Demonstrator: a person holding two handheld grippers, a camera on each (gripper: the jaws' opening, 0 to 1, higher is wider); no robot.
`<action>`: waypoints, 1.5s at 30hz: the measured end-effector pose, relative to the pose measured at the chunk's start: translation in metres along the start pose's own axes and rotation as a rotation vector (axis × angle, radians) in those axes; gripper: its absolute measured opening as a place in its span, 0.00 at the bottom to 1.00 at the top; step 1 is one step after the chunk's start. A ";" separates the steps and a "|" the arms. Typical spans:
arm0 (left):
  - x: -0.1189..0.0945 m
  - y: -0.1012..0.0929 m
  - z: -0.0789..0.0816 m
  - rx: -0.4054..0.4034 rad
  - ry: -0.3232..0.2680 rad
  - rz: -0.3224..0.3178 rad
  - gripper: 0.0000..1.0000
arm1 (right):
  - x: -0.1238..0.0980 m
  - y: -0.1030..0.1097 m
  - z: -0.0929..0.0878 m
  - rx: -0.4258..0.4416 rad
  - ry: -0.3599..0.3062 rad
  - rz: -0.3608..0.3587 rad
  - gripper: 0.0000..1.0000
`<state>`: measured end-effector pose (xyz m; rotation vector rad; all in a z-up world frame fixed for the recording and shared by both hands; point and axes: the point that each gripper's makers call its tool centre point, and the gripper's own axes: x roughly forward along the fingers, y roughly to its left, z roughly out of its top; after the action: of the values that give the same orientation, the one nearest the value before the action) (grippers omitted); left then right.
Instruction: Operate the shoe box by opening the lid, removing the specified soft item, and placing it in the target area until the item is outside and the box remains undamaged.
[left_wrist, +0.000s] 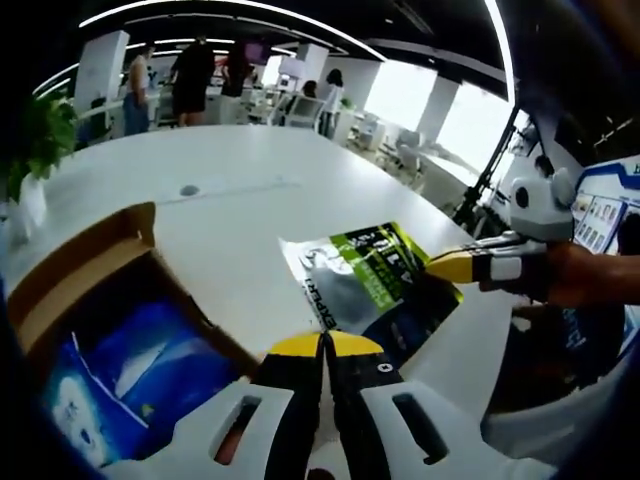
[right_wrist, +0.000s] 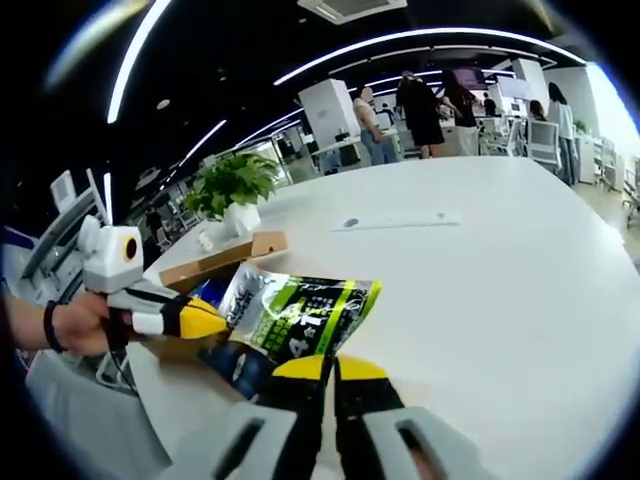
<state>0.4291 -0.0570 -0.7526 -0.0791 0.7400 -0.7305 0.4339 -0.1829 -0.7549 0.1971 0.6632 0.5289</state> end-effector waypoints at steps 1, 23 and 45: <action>0.001 0.000 -0.001 0.001 0.002 0.000 0.00 | 0.000 -0.001 -0.001 0.001 0.002 0.000 0.00; 0.026 -0.009 -0.012 0.025 0.039 0.006 0.00 | 0.006 -0.027 -0.025 0.032 0.043 -0.006 0.00; 0.034 -0.012 -0.025 0.080 0.061 0.055 0.00 | 0.012 -0.035 -0.047 0.055 0.073 0.003 0.00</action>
<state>0.4234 -0.0833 -0.7869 0.0365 0.7673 -0.7120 0.4264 -0.2057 -0.8092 0.2309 0.7488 0.5226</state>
